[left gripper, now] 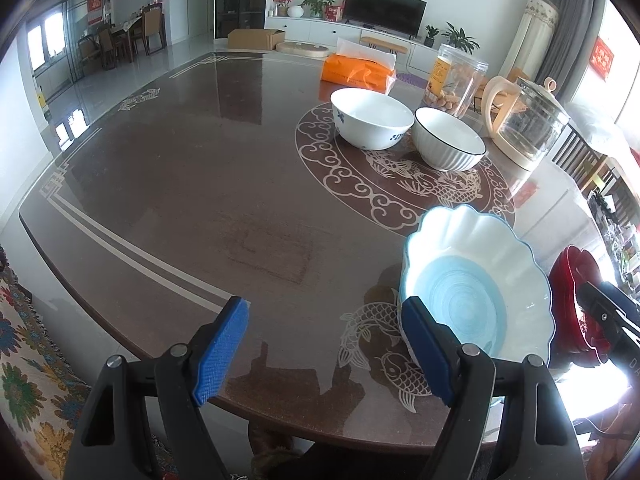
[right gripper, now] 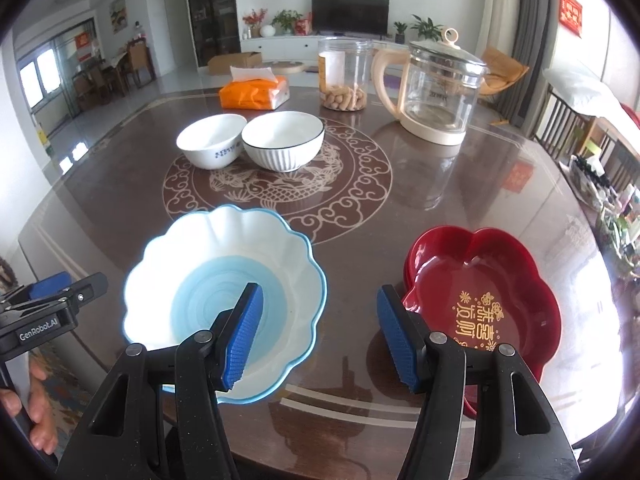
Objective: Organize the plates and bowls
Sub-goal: 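Withdraw the right tool and reach toward the two white bowls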
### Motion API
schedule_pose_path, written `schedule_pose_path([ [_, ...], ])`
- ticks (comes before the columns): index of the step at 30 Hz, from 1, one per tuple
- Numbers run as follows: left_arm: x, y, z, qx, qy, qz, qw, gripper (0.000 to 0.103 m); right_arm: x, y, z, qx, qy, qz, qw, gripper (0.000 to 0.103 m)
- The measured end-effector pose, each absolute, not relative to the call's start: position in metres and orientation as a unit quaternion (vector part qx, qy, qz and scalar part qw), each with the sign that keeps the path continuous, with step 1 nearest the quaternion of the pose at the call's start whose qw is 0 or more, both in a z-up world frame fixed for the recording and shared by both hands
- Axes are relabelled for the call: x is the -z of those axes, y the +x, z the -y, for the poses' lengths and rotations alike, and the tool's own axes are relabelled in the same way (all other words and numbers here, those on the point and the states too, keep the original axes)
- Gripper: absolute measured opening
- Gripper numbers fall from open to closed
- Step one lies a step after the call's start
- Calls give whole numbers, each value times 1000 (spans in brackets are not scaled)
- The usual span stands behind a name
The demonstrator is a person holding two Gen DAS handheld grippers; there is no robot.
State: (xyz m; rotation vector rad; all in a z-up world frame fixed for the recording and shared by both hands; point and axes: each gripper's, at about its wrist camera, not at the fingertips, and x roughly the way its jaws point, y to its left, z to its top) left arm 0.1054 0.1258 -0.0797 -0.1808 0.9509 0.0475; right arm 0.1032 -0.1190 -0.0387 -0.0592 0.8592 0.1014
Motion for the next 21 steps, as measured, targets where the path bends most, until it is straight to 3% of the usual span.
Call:
schedule_pose_path([
  [21,77,96,-126,-25,-85,-460,884,79,20,90,109,-30,-73,-384,920,65],
])
